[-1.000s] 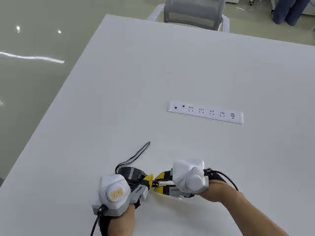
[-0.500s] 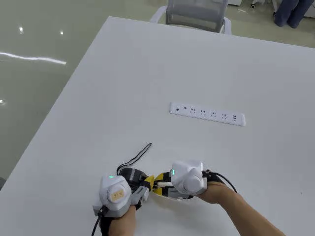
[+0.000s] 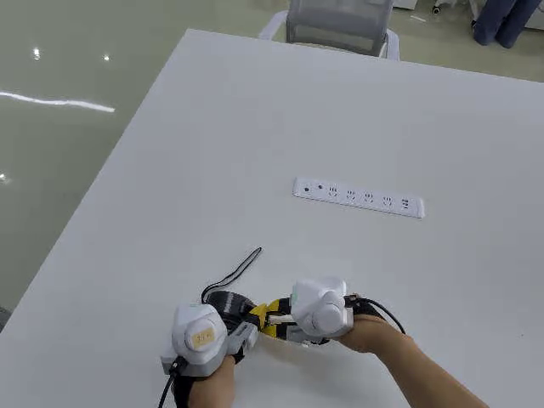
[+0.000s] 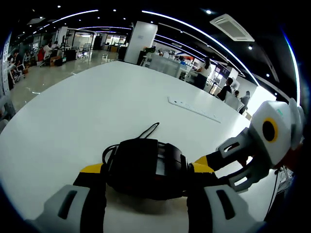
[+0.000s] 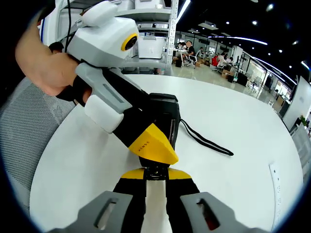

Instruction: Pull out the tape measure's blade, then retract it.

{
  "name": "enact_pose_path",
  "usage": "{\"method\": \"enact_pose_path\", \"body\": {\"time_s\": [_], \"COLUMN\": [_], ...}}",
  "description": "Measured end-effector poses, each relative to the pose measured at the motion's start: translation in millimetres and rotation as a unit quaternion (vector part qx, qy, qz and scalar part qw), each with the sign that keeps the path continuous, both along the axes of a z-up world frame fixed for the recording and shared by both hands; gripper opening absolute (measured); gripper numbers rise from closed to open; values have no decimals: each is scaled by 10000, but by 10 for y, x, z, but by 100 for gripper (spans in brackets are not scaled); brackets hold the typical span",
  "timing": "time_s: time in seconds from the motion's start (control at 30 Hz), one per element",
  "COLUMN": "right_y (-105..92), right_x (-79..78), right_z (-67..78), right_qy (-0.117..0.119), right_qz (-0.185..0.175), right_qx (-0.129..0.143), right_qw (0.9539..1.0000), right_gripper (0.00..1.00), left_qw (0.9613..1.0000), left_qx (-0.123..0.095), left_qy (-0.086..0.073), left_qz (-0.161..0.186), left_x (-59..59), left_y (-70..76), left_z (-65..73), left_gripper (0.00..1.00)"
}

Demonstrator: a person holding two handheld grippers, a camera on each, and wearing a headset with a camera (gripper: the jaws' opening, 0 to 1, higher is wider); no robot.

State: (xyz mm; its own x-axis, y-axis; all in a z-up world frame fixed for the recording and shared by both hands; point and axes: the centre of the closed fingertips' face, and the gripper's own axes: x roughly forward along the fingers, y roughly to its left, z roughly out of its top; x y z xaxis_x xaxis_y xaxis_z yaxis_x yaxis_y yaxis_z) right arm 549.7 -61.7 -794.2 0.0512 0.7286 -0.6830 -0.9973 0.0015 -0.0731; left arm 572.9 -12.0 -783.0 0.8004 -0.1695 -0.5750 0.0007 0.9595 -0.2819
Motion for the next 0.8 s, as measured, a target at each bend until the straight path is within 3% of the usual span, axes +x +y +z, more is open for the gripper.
{"method": "enact_pose_path", "body": {"time_s": [0.57,0.73,0.8], "right_y": [-13,-23,-28], "right_x": [-9,-11,-12], "right_z": [-93,-153,-166], "right_qy": [42,-105,-58], "right_qz": [-80,-20,-57], "right_qx": [73,5,-4], "right_qw": [9999,9999,10000], "right_gripper": [14,14,14], "left_qw": [9996,9996,9995], "left_qx": [226,203,210], "left_qy": [-8,51,67], "left_qz": [-143,-186,-218], "left_x": [-5,-21,-25], "left_y": [-37,-64,-74], "left_z": [-28,-60,-68], "left_gripper": [66,66,66]}}
